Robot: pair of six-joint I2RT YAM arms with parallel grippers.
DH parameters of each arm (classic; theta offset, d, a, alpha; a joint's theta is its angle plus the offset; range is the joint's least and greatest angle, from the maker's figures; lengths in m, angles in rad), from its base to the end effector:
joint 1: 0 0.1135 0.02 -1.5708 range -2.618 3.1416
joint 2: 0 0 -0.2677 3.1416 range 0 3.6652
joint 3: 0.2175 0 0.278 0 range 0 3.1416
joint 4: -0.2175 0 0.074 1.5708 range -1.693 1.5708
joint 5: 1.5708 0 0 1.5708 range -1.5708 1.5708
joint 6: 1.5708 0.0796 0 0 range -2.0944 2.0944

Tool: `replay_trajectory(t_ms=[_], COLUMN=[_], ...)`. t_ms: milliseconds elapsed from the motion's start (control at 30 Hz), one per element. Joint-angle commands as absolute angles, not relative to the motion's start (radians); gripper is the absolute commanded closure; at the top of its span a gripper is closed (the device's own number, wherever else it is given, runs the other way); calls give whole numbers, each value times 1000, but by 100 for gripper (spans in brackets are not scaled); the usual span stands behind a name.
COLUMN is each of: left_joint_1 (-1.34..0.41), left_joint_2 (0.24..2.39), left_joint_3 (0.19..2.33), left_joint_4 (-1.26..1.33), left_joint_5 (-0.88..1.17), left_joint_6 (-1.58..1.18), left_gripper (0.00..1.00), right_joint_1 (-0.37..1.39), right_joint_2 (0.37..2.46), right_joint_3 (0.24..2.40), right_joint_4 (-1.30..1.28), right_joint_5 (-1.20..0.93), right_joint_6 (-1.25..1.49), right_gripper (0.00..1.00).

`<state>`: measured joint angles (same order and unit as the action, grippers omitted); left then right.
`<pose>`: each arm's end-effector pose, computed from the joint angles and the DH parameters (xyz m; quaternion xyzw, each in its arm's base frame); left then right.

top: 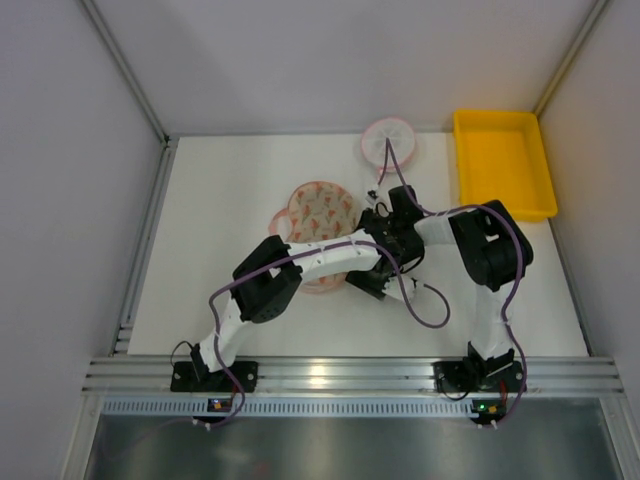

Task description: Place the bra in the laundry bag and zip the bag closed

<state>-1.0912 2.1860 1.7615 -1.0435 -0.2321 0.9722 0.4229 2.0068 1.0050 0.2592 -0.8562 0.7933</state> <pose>0.2295 -0.4015 0.1243 0.8482 0.5143 0.1124 0.0578 0.3609 0.2283 0.0745 -0.0108 0.8494 0.5211 0.0833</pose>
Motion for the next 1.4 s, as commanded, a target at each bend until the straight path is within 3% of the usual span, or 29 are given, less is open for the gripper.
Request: replay_trajectory(t_ms=[0,133,667,800,900,933,1033,1367], left_joint_1=[-1089,-1094,-1091,-1078,-1075,-1077,-1081,-1144], left_joint_2=[2203,2214,2290,2298,2289,2284,2266,2180], left_joint_3=[1812,1882,1855,1853,1836,1835,1835,1724], left_joint_4=[-1095,-1123,-1143,-1144,-1143,-1144,-1150,-1184], left_joint_5=[-258,-199,-279,-281,-281,-264,-235,-88], left_joint_6=[970,939,934,931,942,942,936,888], left_gripper=[42,41,42,59,77,88,100,100], right_joint_1=[440,440,442,442,442,442,437,387], right_joint_2=[1959,1963,1954,1951,1951,1954,1967,2029], right_joint_3=[1045,1052,1051,1049,1052,1063,1098,1167], right_joint_4=[245,244,241,232,226,218,187,124], right_joint_5=[-845,-844,-848,-844,-841,-841,-845,-844], right_joint_6=[767,772,765,755,747,738,710,647], right_gripper=[100,100,100,100,100,100,100,100])
